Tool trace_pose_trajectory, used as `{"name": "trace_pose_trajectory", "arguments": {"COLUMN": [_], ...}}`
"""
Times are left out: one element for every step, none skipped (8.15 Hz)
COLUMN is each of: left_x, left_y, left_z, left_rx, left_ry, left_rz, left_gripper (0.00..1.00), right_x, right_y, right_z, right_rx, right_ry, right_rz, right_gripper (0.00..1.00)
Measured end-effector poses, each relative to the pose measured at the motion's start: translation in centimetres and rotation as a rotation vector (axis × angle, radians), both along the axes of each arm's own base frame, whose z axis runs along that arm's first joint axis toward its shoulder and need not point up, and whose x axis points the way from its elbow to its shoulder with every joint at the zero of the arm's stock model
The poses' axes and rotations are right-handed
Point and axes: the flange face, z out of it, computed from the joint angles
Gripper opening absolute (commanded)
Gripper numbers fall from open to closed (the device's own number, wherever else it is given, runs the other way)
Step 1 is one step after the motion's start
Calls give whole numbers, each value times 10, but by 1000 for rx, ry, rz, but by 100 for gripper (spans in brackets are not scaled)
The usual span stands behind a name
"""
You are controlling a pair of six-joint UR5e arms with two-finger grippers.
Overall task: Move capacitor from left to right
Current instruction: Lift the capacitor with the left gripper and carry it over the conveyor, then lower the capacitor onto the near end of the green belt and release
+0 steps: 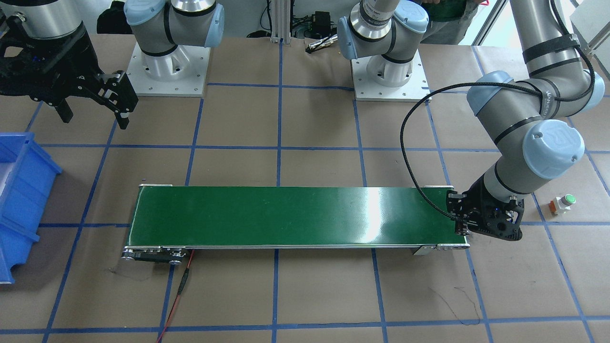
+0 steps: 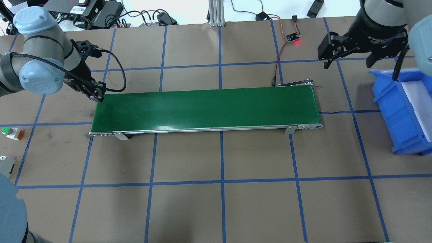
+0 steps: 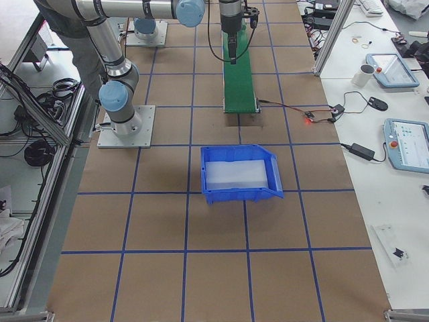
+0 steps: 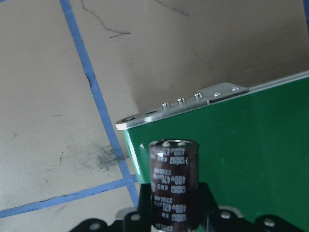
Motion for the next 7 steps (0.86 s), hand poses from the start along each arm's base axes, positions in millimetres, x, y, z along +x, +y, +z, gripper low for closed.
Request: {"name": "trace_pose_trajectory", "arguments": {"left_x": [-1,-2,-3,-4,-4,-4,-5], "left_y": [-1,0,2,2,2,3,4], "left_z": [-7,-10,-13,-14,-15,-17,-17], "left_rx": [7,11,15,18,20,24,28], "left_ry": [12,18,21,22,20,19,18], "left_rz": [9,19,36,85,138,174,211], "left_gripper": [19,19,19,19,19,19,19], "right_x": [0,0,0,0,0,0,0], "right_y": [0,0,0,0,0,0,0], "right_z": [0,0,0,0,0,0,1], "right_rx": [0,0,0,0,-1,-1,-1], "right_ry": [0,0,0,1,2,1,1], "right_rz": [0,0,0,0,0,0,0], "right_gripper": [100,100,100,100,100,100,100]}}
